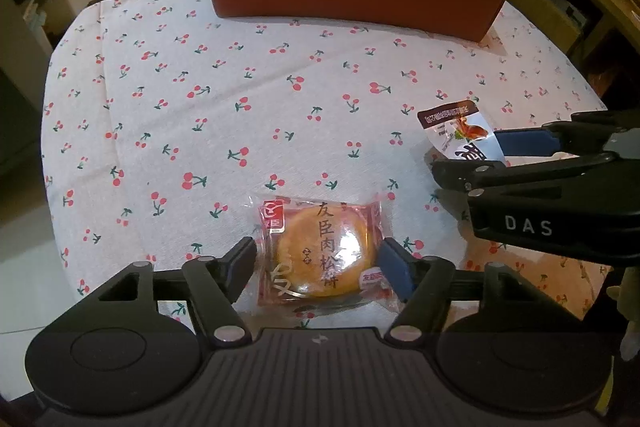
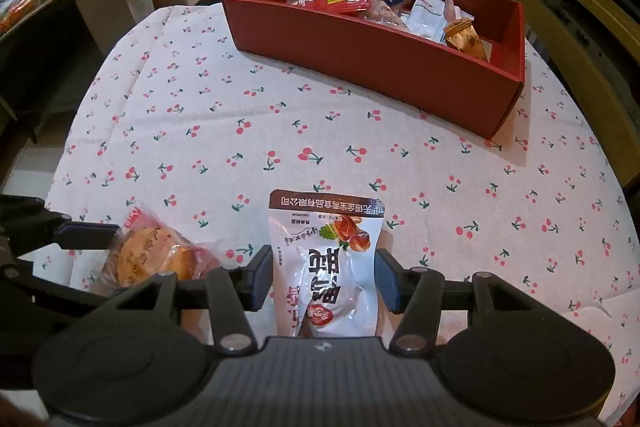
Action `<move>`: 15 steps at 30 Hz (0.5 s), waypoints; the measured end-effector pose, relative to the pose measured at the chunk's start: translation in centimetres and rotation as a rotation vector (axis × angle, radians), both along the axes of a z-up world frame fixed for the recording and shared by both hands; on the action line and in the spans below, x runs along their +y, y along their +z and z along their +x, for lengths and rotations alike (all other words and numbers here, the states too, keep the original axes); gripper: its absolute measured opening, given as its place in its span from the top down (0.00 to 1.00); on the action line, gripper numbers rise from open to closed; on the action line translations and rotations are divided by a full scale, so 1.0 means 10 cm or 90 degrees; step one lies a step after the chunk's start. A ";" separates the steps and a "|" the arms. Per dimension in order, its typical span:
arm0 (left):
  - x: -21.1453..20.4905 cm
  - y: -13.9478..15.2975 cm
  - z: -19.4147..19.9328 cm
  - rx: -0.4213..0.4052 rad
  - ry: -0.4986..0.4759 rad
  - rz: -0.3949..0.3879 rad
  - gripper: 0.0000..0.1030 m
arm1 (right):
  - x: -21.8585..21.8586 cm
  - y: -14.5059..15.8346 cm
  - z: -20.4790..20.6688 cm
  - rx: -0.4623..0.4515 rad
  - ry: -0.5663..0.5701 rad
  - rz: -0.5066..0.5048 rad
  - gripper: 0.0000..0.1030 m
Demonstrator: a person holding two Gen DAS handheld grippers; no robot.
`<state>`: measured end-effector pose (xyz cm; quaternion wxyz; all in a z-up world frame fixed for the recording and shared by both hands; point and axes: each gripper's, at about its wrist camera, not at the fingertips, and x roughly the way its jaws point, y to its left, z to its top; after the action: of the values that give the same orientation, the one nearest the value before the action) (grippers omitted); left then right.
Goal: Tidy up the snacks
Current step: 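Grasp the wrapped round cake with the left tool while the right tool grasps the white pouch, then carry the round cake and white pouch into the red box and release both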
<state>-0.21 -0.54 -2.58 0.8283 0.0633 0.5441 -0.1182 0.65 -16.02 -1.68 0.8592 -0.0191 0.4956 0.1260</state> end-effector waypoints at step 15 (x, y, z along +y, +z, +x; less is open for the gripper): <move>0.10 -0.09 -0.08 0.025 0.034 -0.027 0.22 | 0.01 0.16 -0.08 -0.048 0.011 0.007 0.28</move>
<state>-0.97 0.43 -3.44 0.8213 0.0289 0.5592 -0.1088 -0.11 -15.88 -0.08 0.8761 -0.0231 0.4621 0.1354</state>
